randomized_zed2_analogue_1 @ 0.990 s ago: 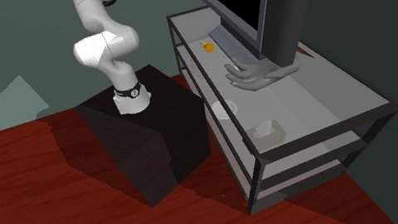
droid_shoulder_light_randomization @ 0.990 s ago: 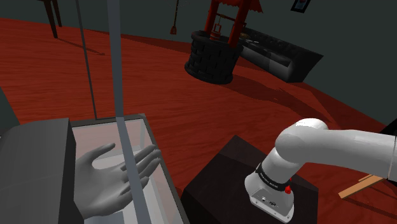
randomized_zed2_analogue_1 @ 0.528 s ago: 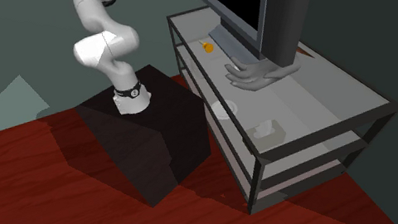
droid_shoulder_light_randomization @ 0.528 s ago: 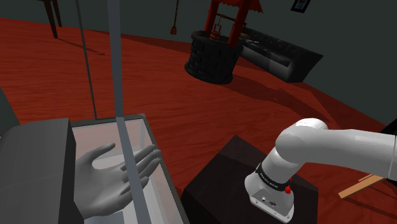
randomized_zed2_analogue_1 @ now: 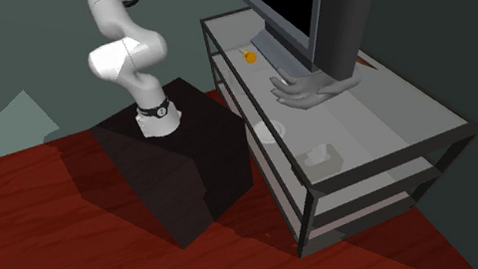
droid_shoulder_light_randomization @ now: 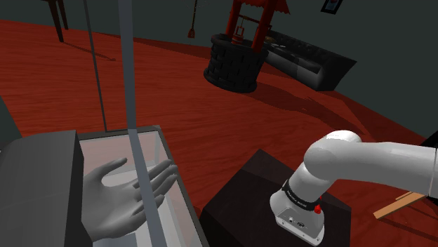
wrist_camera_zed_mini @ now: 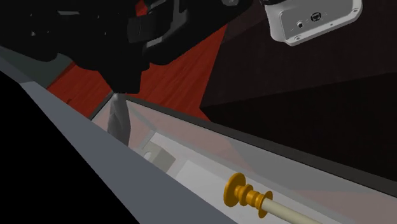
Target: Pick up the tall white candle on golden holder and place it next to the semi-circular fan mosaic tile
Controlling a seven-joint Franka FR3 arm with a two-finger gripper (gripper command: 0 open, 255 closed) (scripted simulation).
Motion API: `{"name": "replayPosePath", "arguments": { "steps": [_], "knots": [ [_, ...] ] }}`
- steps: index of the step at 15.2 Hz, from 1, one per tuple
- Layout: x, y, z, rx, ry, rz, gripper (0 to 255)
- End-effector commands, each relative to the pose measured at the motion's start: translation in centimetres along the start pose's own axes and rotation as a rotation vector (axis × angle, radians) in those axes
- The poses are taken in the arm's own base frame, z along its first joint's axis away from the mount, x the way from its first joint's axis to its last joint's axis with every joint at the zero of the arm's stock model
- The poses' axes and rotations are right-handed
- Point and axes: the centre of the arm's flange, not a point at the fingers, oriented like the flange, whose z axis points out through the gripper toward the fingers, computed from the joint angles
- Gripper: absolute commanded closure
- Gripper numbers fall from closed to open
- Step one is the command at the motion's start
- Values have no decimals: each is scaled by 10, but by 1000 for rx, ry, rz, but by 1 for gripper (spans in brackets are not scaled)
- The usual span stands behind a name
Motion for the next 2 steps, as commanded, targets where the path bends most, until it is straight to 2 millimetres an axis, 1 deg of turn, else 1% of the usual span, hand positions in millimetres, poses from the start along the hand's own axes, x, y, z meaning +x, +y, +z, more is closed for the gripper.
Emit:
{"name": "replayPosePath", "arguments": {
  "steps": [1,2],
  "knots": [
    [-9,-9,6,13,-25,7,255],
    [-9,-11,5,14,-25,7,255]
  ]
}}
